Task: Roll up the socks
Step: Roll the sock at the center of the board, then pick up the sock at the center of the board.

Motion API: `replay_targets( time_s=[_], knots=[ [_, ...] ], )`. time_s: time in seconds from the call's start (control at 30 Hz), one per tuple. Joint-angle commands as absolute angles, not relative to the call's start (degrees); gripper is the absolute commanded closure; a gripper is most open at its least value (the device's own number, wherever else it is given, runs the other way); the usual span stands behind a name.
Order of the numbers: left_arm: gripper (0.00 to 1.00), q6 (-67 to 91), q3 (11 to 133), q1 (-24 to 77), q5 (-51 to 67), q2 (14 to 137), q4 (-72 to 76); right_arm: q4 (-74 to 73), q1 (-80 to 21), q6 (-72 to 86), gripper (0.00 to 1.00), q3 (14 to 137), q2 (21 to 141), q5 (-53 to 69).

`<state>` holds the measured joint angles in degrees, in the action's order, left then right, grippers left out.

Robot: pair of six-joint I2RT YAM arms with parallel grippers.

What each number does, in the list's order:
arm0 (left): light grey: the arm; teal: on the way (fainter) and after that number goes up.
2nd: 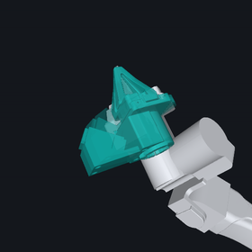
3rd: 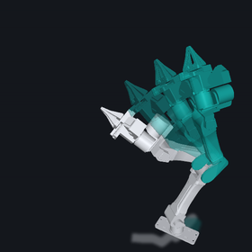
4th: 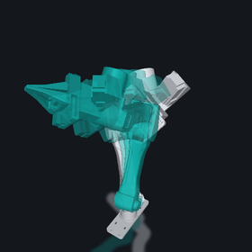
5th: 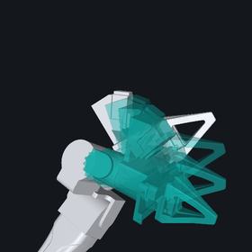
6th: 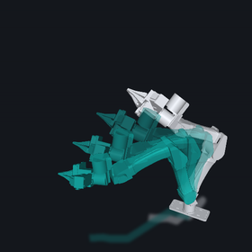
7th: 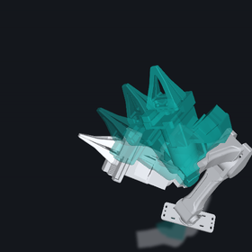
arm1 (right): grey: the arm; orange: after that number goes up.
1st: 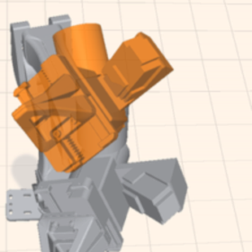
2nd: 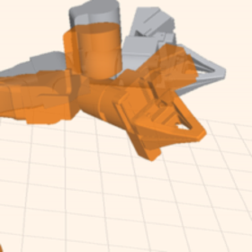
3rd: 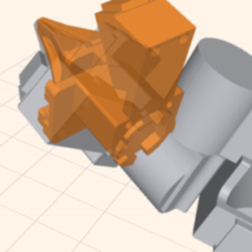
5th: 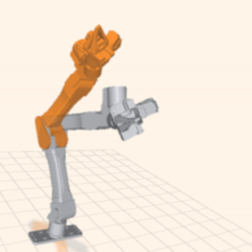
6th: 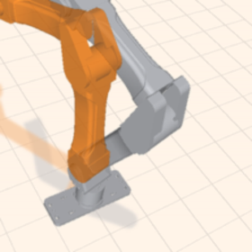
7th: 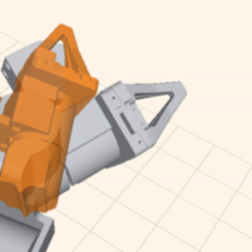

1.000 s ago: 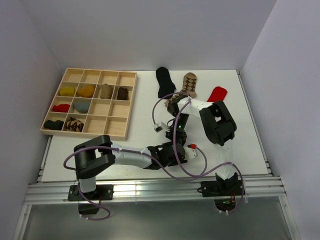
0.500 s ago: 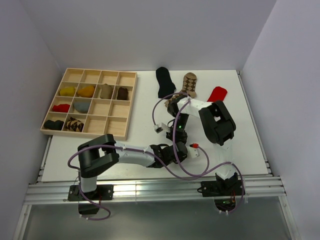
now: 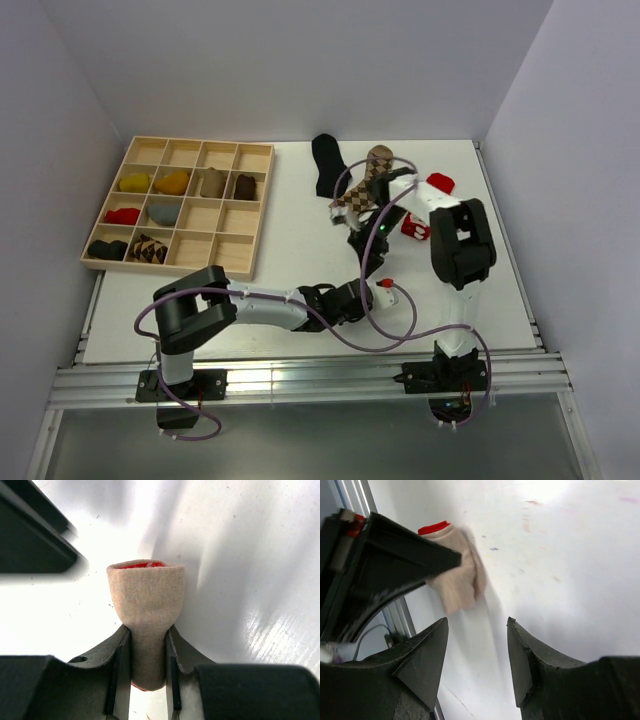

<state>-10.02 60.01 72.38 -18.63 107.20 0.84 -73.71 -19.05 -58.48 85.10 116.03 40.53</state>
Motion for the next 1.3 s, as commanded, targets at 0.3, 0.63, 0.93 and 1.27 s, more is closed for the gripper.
replay_targets(
  time_s=[0.3, 0.63, 0.93, 1.27],
  knots=[
    [1.0, 6.67, 57.04, 65.05, -6.59, 105.38, -4.4, -67.77, 2.63, -46.59, 0.42, 89.3, 99.51, 50.27],
    [1.0, 12.92, 55.28, 57.66, -5.45, 96.61, -0.53, -66.53, 7.2, -45.35, 0.42, 87.54, 93.43, 51.06],
    [1.0, 14.15, 56.69, 48.35, -11.68, 85.79, -0.96, -65.66, 9.93, -43.95, 0.42, 87.54, 92.37, 51.6],
    [1.0, 13.1, 64.59, 33.5, -34.51, 82.97, -9.13, -58.37, 10.72, -39.38, 0.42, 84.2, 87.11, 48.52]
  ],
)
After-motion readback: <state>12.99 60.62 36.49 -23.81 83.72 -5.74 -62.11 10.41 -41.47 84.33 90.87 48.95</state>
